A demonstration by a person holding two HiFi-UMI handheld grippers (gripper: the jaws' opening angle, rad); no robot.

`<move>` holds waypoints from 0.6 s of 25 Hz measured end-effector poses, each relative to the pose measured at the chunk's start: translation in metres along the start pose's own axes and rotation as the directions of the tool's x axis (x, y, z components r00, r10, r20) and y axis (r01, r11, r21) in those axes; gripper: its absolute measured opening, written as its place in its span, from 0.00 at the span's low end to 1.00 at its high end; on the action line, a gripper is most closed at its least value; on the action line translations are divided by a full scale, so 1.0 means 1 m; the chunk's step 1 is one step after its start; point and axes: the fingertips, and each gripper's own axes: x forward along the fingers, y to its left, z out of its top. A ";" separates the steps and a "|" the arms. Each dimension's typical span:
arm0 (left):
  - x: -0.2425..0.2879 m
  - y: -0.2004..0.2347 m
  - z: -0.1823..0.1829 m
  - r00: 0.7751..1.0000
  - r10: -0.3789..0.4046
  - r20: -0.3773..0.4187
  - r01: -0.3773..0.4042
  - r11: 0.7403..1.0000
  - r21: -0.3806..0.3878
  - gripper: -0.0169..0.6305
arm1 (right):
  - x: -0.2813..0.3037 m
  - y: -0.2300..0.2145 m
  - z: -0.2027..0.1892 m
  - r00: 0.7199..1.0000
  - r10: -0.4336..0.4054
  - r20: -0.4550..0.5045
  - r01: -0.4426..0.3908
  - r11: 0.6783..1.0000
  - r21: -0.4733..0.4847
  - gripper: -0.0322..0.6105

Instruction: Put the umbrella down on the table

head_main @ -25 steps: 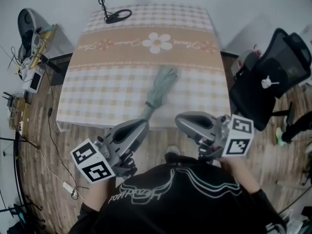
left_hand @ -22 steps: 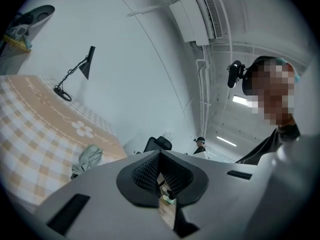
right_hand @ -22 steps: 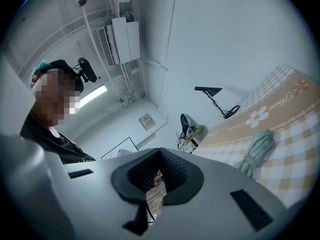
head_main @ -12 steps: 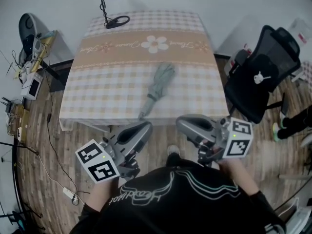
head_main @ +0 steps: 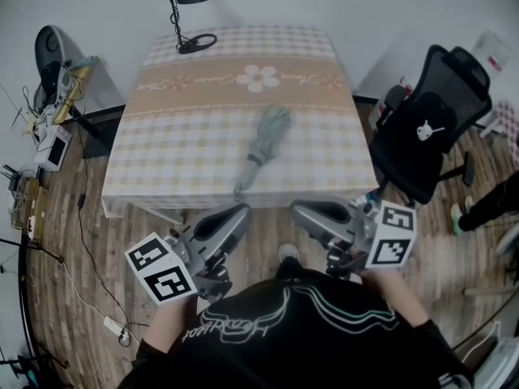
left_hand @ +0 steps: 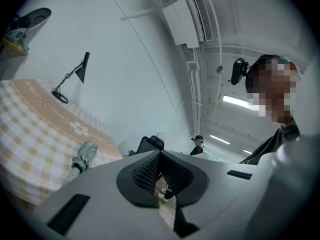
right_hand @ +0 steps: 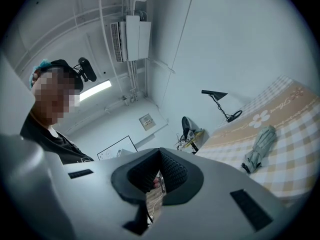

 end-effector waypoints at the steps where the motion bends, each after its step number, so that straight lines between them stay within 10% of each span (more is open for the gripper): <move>1: -0.001 -0.001 0.000 1.000 -0.002 0.001 0.002 1.000 0.002 0.02 | 0.000 0.001 -0.001 1.000 -0.003 0.002 0.003 1.000 0.001 0.07; 15: -0.005 -0.002 -0.002 1.000 0.012 -0.012 -0.011 0.999 0.037 0.02 | 0.003 0.005 -0.002 1.000 -0.012 0.003 0.012 1.000 0.016 0.07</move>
